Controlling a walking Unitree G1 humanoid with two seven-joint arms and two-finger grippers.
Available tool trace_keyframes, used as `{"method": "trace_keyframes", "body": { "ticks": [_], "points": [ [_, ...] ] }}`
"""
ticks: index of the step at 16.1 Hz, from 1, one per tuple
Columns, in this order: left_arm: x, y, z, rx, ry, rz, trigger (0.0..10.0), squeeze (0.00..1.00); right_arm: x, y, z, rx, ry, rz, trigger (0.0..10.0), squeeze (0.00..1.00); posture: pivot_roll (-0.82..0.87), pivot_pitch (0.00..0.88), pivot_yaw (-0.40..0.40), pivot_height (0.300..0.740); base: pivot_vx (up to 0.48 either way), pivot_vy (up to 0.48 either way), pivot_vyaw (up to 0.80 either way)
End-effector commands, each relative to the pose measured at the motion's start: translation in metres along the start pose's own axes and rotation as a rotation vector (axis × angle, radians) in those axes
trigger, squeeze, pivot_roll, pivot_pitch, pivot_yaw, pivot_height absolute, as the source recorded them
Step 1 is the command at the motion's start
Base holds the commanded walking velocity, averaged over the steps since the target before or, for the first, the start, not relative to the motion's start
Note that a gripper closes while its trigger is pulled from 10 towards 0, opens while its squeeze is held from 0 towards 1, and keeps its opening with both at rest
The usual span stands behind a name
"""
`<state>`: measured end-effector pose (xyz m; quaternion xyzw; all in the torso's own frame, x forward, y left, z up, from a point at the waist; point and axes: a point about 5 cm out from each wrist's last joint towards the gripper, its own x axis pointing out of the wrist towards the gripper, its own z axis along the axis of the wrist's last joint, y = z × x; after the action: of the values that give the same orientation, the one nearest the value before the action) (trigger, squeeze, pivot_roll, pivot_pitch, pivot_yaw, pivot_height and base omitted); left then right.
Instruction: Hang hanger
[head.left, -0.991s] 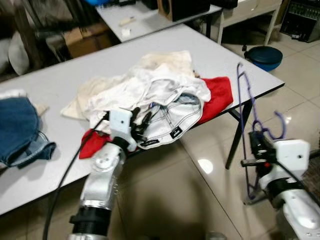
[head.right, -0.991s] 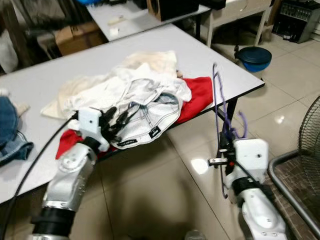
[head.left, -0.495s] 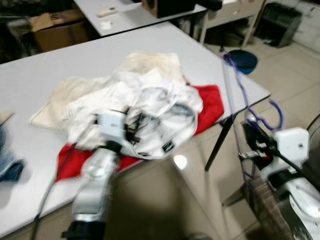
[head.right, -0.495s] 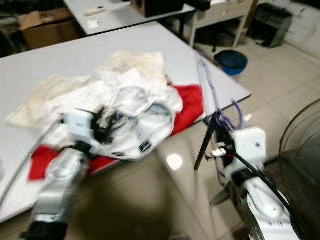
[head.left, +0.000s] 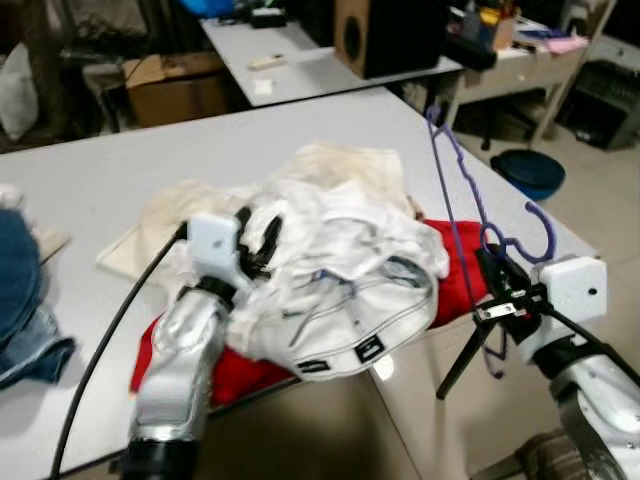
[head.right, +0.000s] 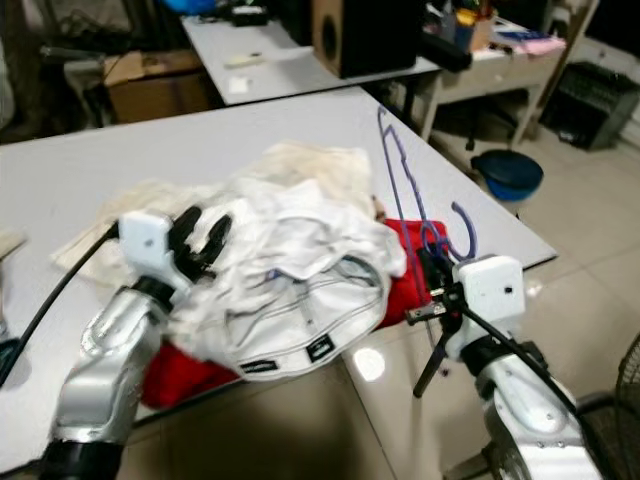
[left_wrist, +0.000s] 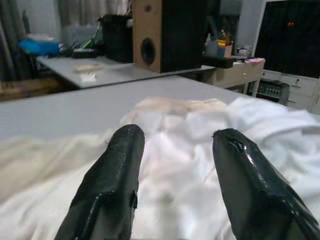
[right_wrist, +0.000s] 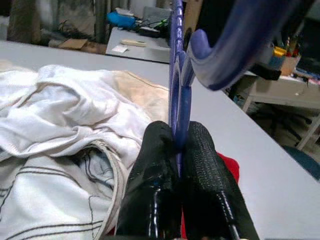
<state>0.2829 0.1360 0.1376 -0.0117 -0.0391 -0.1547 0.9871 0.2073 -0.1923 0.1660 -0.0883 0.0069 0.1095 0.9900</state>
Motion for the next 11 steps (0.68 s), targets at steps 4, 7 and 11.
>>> {"method": "trace_keyframes", "body": {
  "ticks": [4,7,11],
  "points": [
    [-0.019,0.000,0.010,0.048,0.010,0.025,10.0,1.00,0.010,0.001,0.000,-0.012,0.014,0.091,10.0,0.00,-0.10,0.000,-0.093,0.740,0.000,0.000,0.00],
    [-0.030,0.004,0.030,0.032,-0.016,0.037,10.0,1.00,0.015,-0.005,-0.002,-0.003,0.000,0.062,10.0,0.00,-0.05,0.000,-0.049,0.740,0.000,0.000,0.00],
    [0.006,-0.005,0.010,-0.162,0.043,-0.050,10.0,1.00,0.000,-0.005,-0.003,-0.013,0.014,0.012,10.0,0.00,-0.14,0.007,0.044,0.740,0.000,0.000,0.00]
  ]
}}
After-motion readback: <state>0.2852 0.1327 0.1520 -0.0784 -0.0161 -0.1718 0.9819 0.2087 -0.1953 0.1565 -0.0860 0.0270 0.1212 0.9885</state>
